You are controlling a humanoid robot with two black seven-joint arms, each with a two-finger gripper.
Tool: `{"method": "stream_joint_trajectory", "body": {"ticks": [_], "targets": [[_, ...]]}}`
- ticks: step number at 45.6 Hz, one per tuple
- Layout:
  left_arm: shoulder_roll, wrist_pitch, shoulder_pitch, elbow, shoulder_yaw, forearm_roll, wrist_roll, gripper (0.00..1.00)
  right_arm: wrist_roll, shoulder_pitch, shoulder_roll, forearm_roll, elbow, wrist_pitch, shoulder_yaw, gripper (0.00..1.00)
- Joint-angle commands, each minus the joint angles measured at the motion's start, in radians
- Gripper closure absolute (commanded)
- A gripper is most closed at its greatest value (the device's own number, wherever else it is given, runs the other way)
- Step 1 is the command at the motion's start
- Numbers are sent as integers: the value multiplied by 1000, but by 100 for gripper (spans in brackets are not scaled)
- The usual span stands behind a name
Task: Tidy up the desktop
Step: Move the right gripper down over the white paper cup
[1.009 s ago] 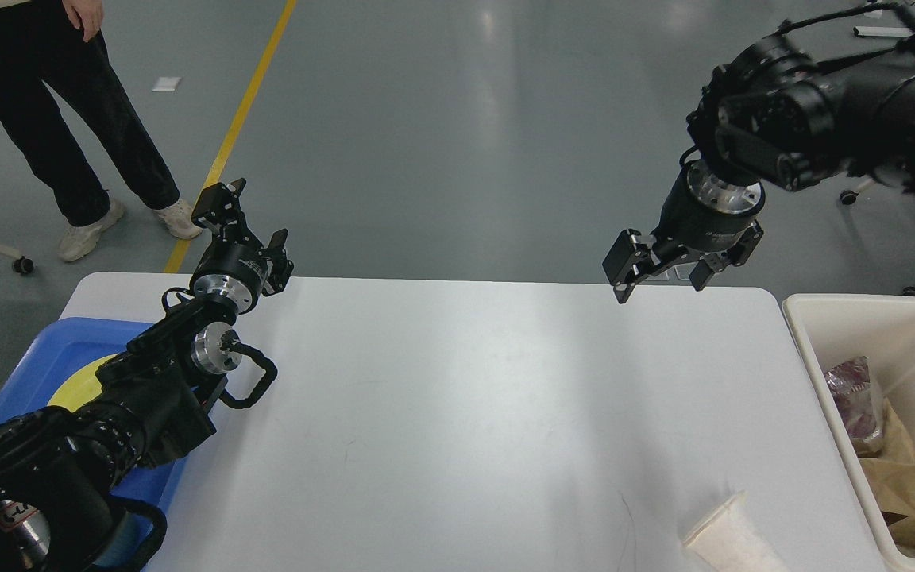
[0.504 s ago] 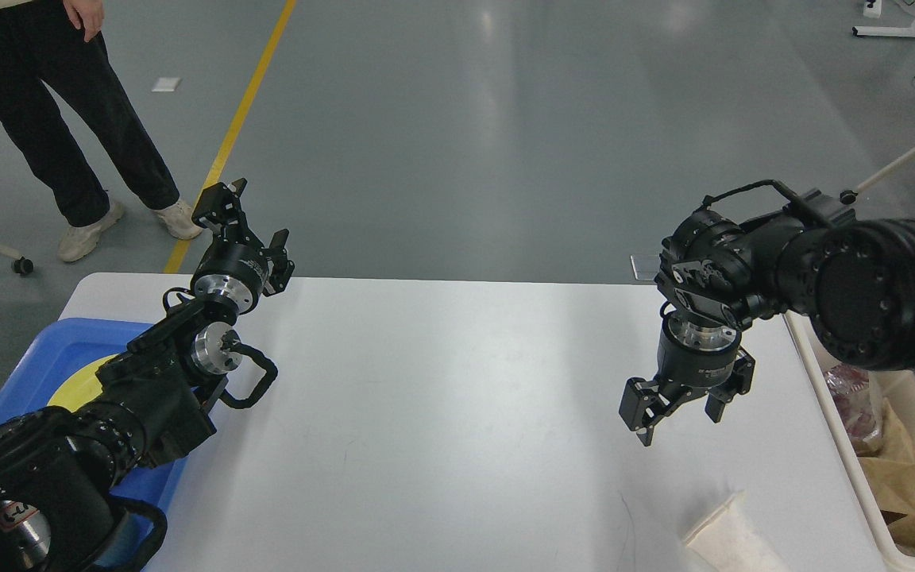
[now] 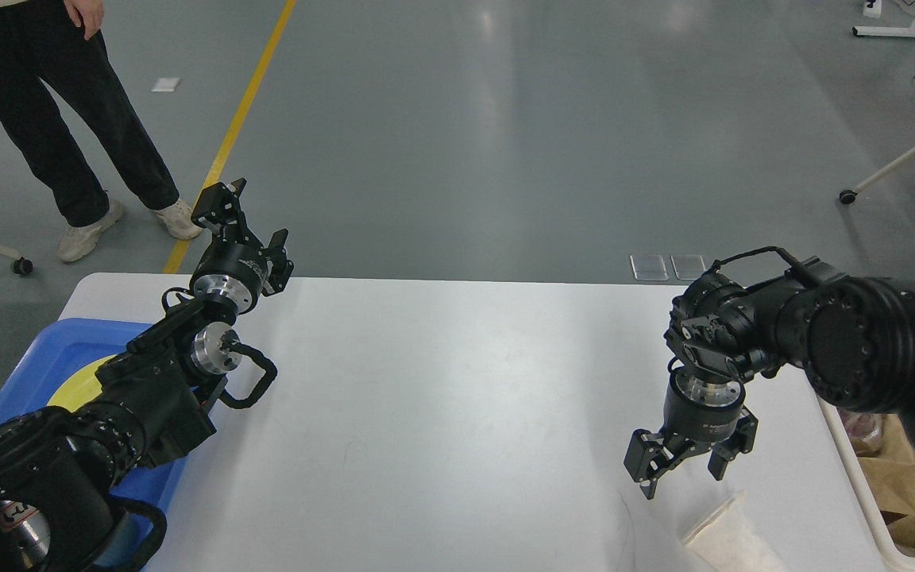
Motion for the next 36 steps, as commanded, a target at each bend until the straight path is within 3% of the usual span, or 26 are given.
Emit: {"method": "stream_joint_trajectory", "body": {"ticks": [1, 17, 30, 36], "targets": [[0, 1, 0, -1, 0, 0, 0, 4, 0, -41, 2, -4, -3, -29, -3, 0], [0, 1, 0, -1, 0, 0, 0, 4, 0, -114, -30, -6, -64, -71, -26, 0], [0, 1, 0, 1, 0, 0, -1, 4, 0, -2, -60, -7, -52, -52, -31, 0], [-1, 1, 0, 1, 0, 0, -1, 4, 2, 67, -60, -7, -24, 6, -75, 0]]}}
